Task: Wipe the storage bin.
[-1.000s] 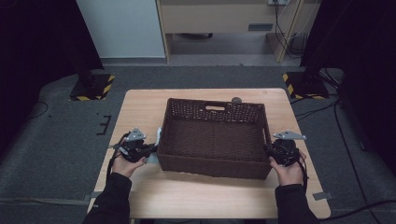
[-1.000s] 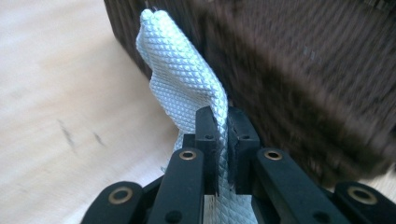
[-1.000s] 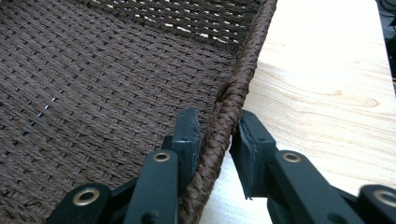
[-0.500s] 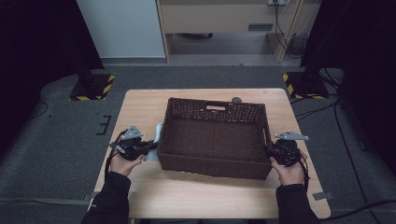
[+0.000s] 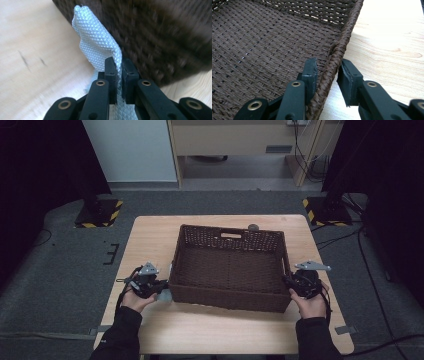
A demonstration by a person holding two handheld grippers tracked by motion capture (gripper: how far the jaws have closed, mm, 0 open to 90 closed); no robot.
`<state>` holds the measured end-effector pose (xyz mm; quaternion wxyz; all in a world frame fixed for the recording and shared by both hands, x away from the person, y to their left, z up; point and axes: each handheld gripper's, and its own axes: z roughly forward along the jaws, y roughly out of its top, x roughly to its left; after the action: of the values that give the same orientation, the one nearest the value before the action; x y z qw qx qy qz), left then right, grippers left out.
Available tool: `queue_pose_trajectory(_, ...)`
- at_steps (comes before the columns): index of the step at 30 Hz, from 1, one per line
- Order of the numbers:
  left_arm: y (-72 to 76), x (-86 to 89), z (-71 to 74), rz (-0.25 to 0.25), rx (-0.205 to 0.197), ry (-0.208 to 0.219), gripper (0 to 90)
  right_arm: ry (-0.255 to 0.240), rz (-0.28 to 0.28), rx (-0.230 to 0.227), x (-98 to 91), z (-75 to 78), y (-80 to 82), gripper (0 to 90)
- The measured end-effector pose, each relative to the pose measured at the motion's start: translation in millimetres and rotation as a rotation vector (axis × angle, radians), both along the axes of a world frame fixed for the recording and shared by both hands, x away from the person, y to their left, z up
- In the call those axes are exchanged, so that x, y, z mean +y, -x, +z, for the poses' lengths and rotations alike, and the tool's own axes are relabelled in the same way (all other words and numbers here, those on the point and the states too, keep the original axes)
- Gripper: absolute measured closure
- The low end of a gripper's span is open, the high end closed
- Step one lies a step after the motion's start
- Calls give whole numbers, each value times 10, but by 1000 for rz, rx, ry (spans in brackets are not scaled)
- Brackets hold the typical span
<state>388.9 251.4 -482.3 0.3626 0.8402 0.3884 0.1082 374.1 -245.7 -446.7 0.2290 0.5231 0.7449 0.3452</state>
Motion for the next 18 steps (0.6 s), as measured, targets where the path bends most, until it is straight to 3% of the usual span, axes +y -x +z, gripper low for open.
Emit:
queue_pose_trajectory(2,12,3,-12,6,10,11,840,7,4,-2,1,2,-3,683)
queue_pose_trajectory(5,50,27,34,5,-6,27,840,3,1,-1,0,-1,-1,684)
queue_pose_trajectory(13,245,109,449,-8,-130,98,840,6,1,-1,3,1,-3,688)
queue_pose_trajectory(15,295,114,462,-15,-131,91,840,-3,-3,3,1,1,-2,687)
queue_pose_trajectory(18,331,112,369,-16,-108,69,840,8,1,-1,4,1,-3,688)
